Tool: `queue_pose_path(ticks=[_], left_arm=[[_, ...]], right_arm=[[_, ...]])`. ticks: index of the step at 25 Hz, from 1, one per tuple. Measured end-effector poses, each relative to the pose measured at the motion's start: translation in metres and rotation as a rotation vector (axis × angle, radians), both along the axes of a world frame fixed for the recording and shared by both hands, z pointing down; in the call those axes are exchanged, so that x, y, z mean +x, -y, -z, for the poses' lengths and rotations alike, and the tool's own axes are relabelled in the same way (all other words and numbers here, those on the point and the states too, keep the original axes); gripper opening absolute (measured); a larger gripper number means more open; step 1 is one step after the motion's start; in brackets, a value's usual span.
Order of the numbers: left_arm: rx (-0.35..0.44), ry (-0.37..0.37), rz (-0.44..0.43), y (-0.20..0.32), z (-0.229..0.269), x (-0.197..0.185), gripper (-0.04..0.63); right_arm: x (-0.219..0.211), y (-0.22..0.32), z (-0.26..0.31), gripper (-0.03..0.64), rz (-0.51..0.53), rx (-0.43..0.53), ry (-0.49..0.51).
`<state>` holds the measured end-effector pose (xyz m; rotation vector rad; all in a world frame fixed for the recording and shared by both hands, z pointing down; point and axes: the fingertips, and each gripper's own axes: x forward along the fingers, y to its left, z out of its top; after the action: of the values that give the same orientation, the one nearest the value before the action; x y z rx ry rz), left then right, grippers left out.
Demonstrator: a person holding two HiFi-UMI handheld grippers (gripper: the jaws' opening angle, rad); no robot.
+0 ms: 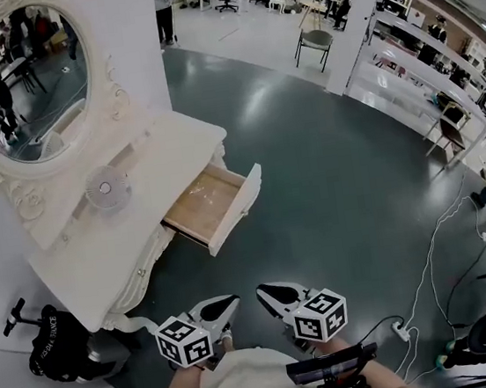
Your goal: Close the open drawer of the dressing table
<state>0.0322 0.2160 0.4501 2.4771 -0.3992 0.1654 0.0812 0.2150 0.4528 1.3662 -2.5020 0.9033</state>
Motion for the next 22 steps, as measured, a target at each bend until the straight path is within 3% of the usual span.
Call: queue_pose_path(ticks=[8, 22], left_arm=[[0.009, 0.005, -0.024, 0.067, 0.003, 0.003, 0.011], [0.004, 0.009, -0.069, 0.125, -0.003, -0.003, 0.011]], right_arm=[[-0.003, 0.058, 0.005, 0.018, -0.004, 0.003, -0.001], [0.000, 0.116, -0.006, 0.018, -0.027, -0.013, -0.027]])
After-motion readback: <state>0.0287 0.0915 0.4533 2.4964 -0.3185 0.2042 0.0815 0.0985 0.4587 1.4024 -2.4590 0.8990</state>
